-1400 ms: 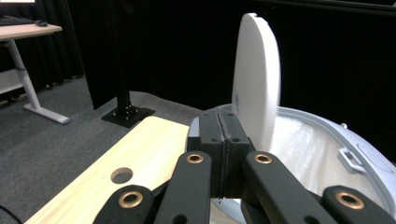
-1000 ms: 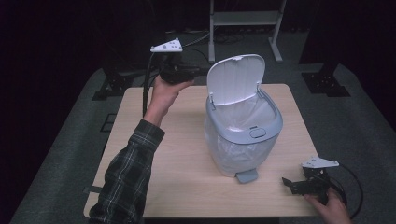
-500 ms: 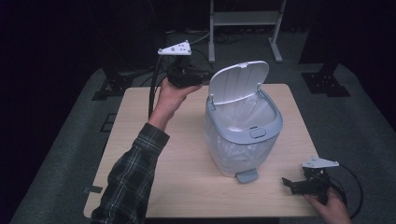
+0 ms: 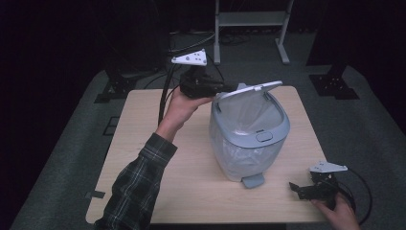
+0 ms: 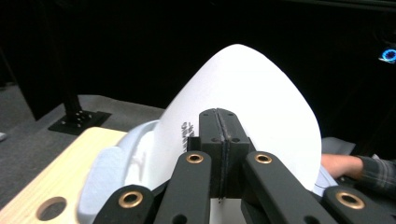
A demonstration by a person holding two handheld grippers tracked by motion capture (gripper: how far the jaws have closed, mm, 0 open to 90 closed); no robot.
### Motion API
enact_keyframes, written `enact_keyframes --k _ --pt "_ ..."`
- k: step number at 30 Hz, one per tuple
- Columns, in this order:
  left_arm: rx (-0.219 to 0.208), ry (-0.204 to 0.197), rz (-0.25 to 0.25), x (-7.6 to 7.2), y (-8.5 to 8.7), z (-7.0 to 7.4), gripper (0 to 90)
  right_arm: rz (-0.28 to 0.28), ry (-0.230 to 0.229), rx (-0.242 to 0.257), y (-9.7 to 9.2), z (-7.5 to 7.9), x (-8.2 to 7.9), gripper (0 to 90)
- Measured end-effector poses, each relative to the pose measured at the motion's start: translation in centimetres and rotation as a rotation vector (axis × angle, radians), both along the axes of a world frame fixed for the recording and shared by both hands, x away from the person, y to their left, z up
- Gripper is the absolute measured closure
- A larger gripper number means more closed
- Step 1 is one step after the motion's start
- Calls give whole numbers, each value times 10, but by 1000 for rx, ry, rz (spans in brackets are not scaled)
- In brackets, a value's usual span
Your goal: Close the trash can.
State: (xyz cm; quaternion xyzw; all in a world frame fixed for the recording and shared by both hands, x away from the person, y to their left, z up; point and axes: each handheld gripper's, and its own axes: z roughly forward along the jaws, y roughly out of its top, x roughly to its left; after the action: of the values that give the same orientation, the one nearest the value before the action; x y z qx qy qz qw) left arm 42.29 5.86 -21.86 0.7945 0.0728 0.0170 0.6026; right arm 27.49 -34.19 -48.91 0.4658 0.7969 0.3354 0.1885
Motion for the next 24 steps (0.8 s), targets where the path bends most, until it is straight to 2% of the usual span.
enact_keyframes --k 7,16,24 --pt "16 1 -31 -10 -10 -3 900 0 0 0 0 0 0 0" --pt "53 20 -68 -23 -25 -9 900 0 1 1 0 0 0 0" --pt "86 27 -81 -34 -38 -13 900 0 0 0 0 0 0 0"
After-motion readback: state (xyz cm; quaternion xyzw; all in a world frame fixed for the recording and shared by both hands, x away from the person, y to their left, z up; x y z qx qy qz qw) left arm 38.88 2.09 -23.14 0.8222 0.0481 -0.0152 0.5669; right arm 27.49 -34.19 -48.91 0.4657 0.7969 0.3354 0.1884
